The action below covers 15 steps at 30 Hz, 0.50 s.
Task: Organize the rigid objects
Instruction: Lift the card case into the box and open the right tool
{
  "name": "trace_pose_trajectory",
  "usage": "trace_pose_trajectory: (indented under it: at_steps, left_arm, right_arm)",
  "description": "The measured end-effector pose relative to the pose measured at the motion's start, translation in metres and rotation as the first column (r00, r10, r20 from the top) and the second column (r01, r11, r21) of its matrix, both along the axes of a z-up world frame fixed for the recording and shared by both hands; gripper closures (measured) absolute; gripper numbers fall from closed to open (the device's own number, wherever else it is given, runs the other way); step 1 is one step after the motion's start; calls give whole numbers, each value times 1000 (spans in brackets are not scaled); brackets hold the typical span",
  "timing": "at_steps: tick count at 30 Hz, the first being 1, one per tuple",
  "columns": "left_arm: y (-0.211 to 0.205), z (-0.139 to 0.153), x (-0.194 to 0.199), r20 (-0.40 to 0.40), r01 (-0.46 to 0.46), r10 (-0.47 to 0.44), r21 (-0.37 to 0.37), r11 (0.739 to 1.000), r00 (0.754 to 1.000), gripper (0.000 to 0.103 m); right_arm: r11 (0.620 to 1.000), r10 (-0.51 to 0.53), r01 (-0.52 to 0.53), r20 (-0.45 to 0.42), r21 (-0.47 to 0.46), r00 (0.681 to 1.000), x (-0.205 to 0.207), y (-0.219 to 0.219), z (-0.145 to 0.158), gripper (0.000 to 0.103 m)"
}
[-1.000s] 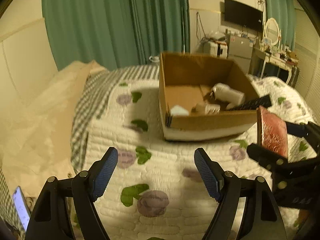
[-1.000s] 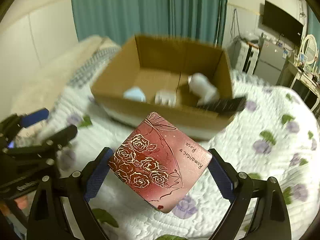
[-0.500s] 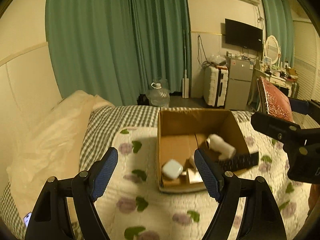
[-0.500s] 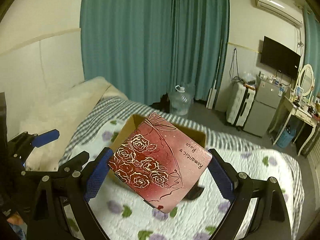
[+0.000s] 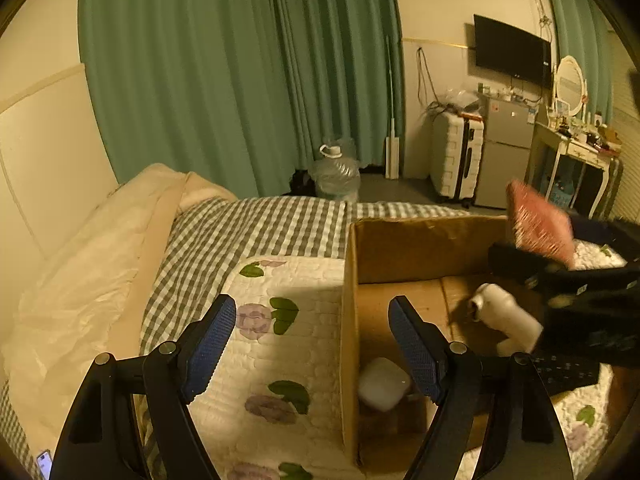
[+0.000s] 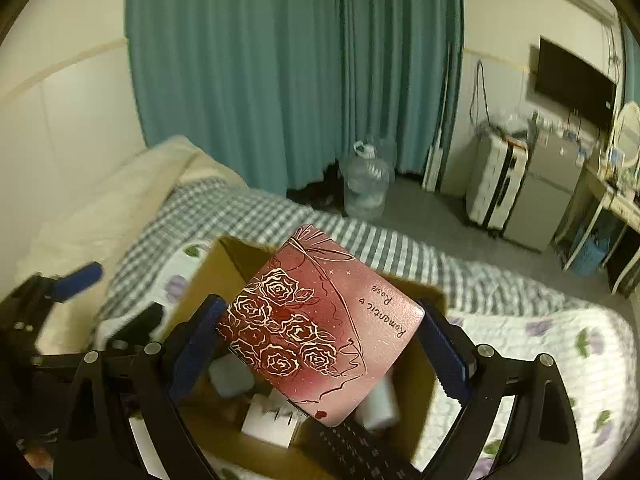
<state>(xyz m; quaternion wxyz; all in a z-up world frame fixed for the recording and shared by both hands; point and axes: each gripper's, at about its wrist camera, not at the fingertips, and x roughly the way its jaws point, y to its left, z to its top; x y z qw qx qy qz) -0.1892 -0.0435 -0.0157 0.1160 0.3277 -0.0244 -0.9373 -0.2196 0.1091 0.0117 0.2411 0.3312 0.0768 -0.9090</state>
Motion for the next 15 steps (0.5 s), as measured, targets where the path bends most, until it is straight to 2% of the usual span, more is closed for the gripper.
trace_pose_trajectory:
  at_steps: [6, 12, 15]
  left_arm:
    - [-2, -17, -14, 31, 9, -9, -19, 1000, 999, 22]
    - [-1, -20, -11, 35, 25, -24, -13, 1000, 999, 22]
    - [3, -13, -8, 26, 31, -31, -22, 999, 999, 22]
  right_arm:
    - [1000, -24, 22, 86, 16, 996, -32, -12, -49, 9]
    - [999, -28, 33, 134, -31, 991, -43, -5, -63, 9]
    - [999, -28, 31, 155, -20, 988, -43, -5, -61, 9]
